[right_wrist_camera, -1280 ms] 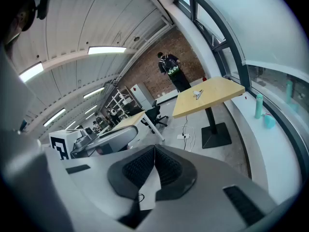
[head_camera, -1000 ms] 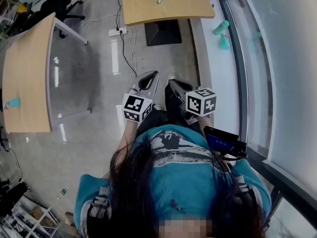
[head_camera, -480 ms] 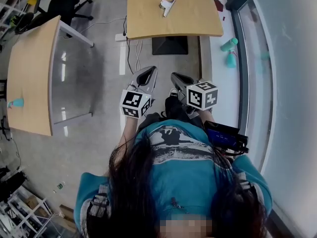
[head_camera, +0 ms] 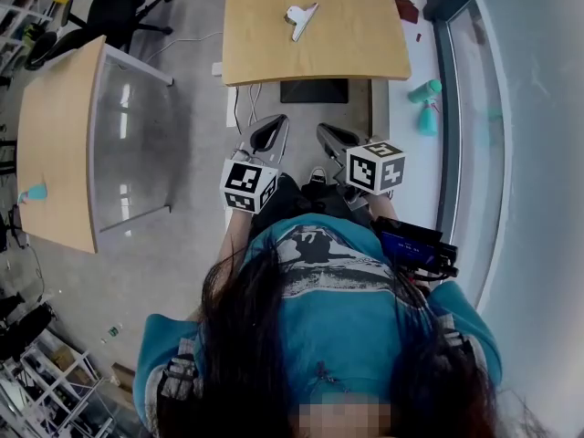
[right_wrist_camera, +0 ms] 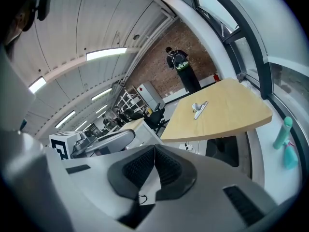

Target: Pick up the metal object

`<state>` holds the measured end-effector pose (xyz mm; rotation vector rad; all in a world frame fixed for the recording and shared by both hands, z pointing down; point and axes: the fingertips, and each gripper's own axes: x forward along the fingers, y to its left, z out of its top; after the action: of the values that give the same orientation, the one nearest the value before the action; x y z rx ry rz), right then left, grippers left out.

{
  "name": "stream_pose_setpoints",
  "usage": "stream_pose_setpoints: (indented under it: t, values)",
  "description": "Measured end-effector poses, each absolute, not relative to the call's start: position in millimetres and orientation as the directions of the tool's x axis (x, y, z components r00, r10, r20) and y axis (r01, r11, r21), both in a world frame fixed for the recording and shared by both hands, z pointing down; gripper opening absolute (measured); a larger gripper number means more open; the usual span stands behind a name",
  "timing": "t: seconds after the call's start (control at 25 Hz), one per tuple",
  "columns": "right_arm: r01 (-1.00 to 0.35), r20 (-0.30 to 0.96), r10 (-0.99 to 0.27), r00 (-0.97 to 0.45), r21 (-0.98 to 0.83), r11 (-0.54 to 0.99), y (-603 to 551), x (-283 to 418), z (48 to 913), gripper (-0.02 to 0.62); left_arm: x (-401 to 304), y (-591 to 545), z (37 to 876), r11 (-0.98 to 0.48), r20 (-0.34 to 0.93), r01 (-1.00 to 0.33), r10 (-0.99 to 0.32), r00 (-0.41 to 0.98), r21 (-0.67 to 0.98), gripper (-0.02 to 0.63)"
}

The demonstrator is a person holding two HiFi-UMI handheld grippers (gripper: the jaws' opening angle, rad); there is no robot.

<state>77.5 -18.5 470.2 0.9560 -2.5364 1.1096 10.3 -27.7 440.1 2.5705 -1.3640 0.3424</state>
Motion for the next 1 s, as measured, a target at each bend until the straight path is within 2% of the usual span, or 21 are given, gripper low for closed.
stream_pose_setpoints:
  t: [0.36,0.76,0.88,1.0]
  values:
    - [-0.649,0.444,-0.482,-0.755,-0.608,0.457,-54.8,75.3,482.3,0.012,7.0,-66.0,455.2,-0.572,0.346,-0.814,-0.747,0.568,0.101,0.003]
    - [-0.721,0.471,-0.564,-0.678,-0.576,0.386,-170.1,72.7,486.6,0.012,-8.7,-174.8,448.7,-0.679,0.328,-0.733,-0.685,0.650,0.036,0.003]
    - [-0.741,0.484,-0.573,-0.661,-0.544,0.394,-214.8,62.8,488.5,0.012,-27.6,-218.4,444.3,-0.682,0.314,-0.730,-0.686,0.657,0.038,0.003]
    - [-0.735,0.510,-0.530,-0.677,-0.511,0.446,-259.1,45.2,501.8,0.014,-48.0,-264.1,450.4,-0.673,0.315,-0.737,-0.688,0.654,0.060,0.003]
